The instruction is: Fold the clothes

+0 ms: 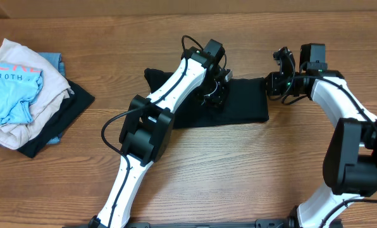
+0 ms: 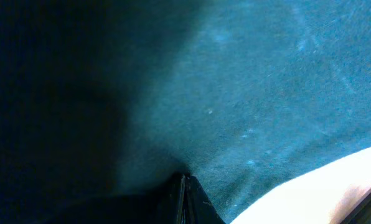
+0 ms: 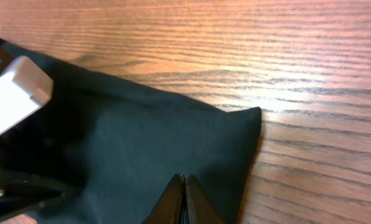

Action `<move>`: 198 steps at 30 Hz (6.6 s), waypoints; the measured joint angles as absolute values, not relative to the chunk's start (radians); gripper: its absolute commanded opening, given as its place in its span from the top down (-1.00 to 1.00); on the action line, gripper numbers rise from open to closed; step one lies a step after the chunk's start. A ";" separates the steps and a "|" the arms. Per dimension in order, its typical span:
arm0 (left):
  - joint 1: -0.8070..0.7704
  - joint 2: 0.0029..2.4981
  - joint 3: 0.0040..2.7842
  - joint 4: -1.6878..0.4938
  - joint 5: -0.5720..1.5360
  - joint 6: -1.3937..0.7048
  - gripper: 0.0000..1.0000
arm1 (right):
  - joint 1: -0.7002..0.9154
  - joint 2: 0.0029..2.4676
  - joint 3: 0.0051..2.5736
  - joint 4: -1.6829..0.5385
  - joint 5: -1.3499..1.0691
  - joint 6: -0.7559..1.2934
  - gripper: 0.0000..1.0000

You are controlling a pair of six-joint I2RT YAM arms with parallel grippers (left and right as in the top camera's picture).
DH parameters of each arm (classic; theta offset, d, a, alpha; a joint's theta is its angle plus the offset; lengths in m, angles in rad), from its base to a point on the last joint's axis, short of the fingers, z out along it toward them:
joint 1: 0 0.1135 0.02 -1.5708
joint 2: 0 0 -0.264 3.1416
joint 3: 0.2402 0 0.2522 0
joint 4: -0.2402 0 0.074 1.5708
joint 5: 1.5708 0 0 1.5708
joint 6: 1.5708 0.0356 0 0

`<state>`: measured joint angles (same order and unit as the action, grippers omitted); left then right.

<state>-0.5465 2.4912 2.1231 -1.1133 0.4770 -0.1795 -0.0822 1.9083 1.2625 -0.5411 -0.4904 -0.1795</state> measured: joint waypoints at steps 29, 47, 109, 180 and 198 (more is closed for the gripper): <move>-0.546 2.491 2.151 -1.173 0.393 -0.176 0.91 | -0.083 1.935 1.348 -0.949 -0.564 -0.208 0.92; -0.532 2.491 2.414 -1.272 0.372 -0.176 0.61 | -0.083 1.895 1.265 -0.877 -0.551 -0.192 0.70; -0.331 2.487 2.474 -1.471 0.241 -0.279 0.92 | -0.007 1.868 1.040 -0.392 -0.302 -0.003 0.92; -0.104 2.487 2.362 -1.309 0.225 -0.366 0.92 | 0.282 1.873 1.683 -1.019 -0.300 0.008 0.92; -0.104 2.487 2.248 -1.233 0.212 -0.366 0.92 | 0.356 1.874 1.572 -0.823 -0.303 0.027 0.92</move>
<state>-0.1040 2.4874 2.2482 -1.2331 0.2115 -0.3664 0.3557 1.8736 1.5719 -0.8234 -0.3035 0.0269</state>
